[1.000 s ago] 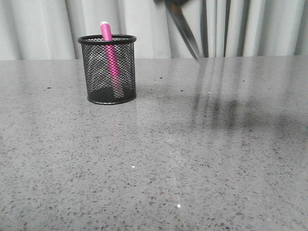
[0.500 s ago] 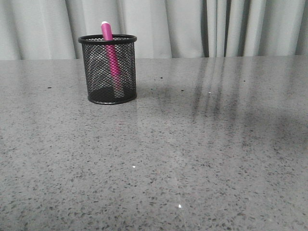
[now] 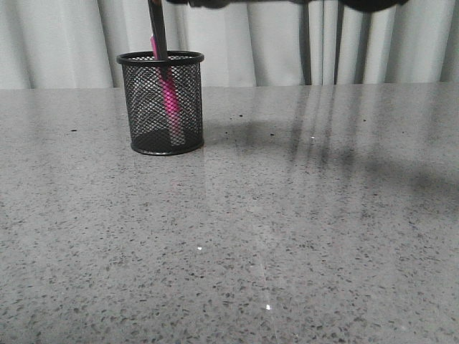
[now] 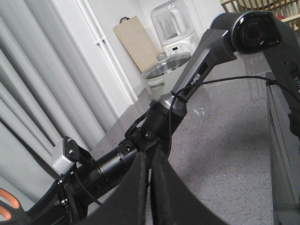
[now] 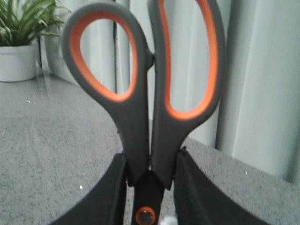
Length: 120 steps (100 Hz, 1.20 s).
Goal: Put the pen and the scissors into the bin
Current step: 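Lift the scissors upright and carry them above the mesh holder, then lower the scissors blade-first into the holder and open the right gripper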
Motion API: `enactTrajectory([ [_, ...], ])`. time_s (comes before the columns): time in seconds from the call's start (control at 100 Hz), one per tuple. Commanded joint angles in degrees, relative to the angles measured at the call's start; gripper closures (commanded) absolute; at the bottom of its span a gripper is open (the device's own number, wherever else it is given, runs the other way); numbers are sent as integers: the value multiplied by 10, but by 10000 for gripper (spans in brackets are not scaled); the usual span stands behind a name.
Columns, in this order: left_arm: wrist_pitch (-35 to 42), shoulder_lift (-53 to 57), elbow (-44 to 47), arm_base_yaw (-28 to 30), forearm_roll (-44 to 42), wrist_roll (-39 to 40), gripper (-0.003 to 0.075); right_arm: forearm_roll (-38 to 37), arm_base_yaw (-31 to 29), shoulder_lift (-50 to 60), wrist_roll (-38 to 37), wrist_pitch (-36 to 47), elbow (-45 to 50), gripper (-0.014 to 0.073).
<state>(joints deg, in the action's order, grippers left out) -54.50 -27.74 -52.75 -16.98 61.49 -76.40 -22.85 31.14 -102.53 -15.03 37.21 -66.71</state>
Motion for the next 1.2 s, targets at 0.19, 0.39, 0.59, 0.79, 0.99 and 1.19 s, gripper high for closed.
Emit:
enactTrajectory([
  [0.19, 27, -6, -6, -6, 28, 7, 739, 15, -4, -8, 2, 33, -17, 648],
  [0.39, 27, -6, -6, -6, 27, 7, 739, 15, -2, -13, -2, -26, -17, 648],
  [0.59, 26, -6, -6, -6, 25, 7, 739, 15, -1, -13, -83, -44, -17, 648],
  [0.79, 25, -6, -6, -6, 25, 7, 739, 15, 16, -13, -113, -86, -17, 648],
  [0.99, 14, -6, -6, -6, 25, 7, 739, 14, 39, -13, -113, -129, -17, 648],
  [1.19, 12, -6, -6, -6, 25, 7, 739, 14, 45, -13, -113, -183, -17, 624],
])
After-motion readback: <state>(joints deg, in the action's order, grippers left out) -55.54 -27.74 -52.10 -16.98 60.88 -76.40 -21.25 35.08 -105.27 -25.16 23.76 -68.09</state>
